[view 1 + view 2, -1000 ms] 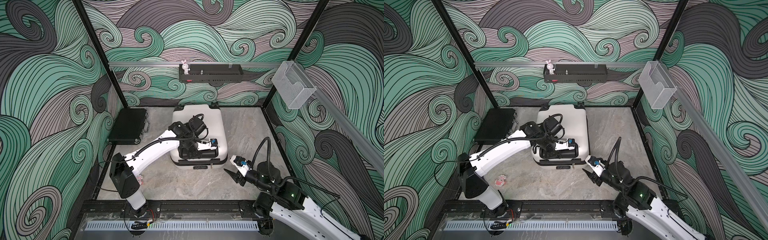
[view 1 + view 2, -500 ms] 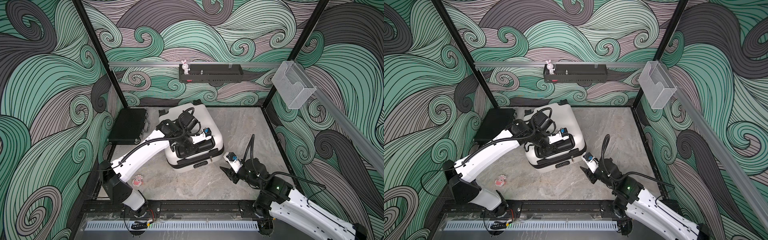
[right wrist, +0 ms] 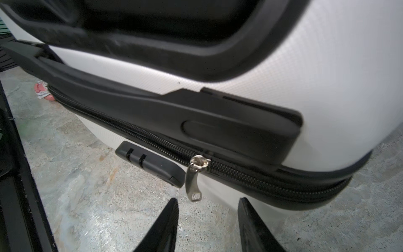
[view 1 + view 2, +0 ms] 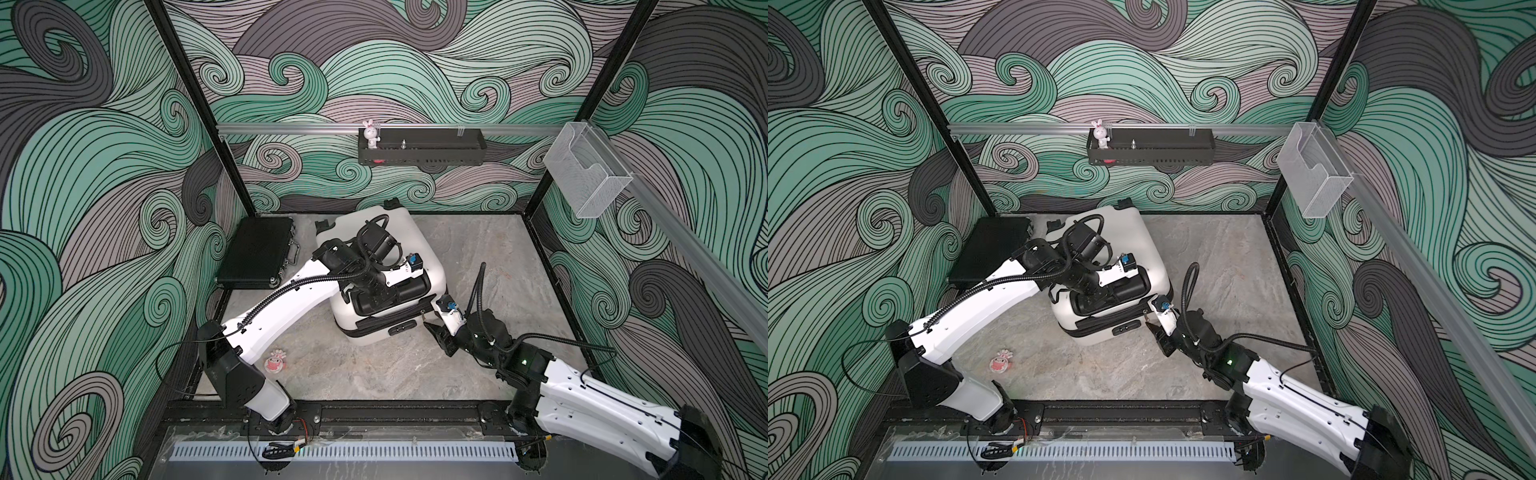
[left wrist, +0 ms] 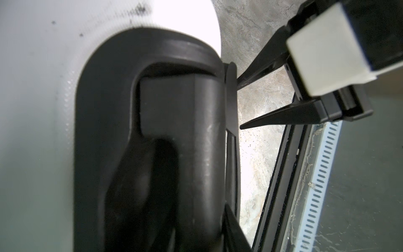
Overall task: Open the suitcase zippers
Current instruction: Unzip the zipper on the suitcase.
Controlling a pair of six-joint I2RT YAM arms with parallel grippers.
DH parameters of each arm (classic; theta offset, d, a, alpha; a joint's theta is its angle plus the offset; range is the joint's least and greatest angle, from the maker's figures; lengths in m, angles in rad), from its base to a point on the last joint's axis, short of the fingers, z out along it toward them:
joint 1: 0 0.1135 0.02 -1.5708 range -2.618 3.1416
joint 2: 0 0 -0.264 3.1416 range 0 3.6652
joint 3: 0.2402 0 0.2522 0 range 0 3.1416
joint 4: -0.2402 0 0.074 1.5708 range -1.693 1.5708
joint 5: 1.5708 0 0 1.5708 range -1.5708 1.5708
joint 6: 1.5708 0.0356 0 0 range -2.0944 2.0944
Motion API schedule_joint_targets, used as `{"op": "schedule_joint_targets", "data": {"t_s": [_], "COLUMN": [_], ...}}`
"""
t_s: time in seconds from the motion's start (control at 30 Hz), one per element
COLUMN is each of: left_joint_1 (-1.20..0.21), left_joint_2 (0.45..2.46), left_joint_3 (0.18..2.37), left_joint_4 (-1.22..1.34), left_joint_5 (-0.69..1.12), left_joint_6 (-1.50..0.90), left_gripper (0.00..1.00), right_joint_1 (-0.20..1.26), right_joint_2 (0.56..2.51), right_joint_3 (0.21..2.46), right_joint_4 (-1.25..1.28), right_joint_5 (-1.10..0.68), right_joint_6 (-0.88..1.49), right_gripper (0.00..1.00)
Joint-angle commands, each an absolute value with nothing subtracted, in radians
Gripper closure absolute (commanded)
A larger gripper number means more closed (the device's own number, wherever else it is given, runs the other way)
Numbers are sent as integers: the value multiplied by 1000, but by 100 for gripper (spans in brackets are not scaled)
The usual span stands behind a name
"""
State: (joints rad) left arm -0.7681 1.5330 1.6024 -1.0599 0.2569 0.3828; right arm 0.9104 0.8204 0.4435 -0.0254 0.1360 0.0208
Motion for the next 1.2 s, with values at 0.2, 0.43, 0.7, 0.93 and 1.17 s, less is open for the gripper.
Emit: {"op": "schedule_joint_targets", "data": {"t_s": [0.2,0.43,0.7,0.93,1.17], "left_joint_1": [-753,-753,-753,-753,-753], "left_joint_2": [1462,1458,1450,1442,1442], "left_joint_3": [1707,1703,1686,1675,1672], "left_joint_4": [-897,-896,-896,-898,-902], "left_joint_5": [277,293,281,277,285], "left_joint_6": [385,383,384,387,385], "left_gripper": [100,100,100,100,100], "right_joint_1": [949,956,957,956,956], "right_joint_2": [908,943,899,871,886], "right_joint_3": [434,443,427,421,431], "right_joint_4": [142,166,140,104,83], "right_joint_5": [193,241,275,311,294], "right_joint_6": [66,65,69,69,70], "right_gripper": [56,71,90,98,73]}}
